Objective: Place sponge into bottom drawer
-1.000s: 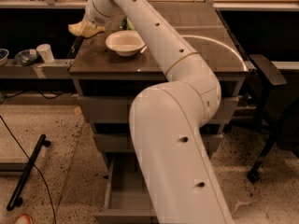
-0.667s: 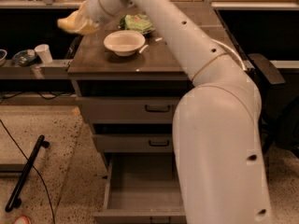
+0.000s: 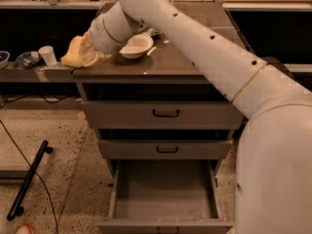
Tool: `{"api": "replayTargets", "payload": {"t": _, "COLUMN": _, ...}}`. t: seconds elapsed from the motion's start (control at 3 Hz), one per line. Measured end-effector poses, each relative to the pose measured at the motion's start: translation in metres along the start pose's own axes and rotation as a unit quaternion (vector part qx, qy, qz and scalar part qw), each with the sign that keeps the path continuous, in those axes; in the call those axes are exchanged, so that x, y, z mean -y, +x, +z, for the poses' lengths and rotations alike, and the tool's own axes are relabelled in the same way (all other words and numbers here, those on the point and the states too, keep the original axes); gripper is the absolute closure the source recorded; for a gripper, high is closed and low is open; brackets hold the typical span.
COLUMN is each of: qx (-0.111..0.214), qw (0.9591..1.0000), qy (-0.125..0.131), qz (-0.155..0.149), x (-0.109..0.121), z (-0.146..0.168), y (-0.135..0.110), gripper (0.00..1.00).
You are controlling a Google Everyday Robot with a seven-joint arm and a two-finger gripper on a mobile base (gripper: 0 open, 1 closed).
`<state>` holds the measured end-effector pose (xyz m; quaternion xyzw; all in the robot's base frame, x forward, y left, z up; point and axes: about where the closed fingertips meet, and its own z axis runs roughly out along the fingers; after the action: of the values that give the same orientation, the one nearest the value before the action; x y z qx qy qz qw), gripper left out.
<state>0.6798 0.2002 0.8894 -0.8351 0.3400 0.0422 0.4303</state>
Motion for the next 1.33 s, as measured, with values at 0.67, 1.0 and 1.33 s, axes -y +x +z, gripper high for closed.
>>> {"api": "replayTargets", "payload": {"t": 0.67, "qx": 0.066, "qw": 0.9896, "qy": -0.078, "qz": -0.101, "x": -0.116, "z": -0.036, "y": -0.021, "gripper": 1.00}}
{"api": "replayTargets", "payload": {"t": 1.0, "qx": 0.112, "qw": 0.9856, "qy": -0.105, "qz": -0.072, "x": -0.173, "z": -0.057, "y": -0.002, "gripper": 1.00}}
{"api": "replayTargets", "payload": {"t": 1.33, "qx": 0.111, "qw": 0.9855, "qy": -0.106, "qz": -0.073, "x": -0.171, "z": -0.056, "y": -0.003, "gripper": 1.00}}
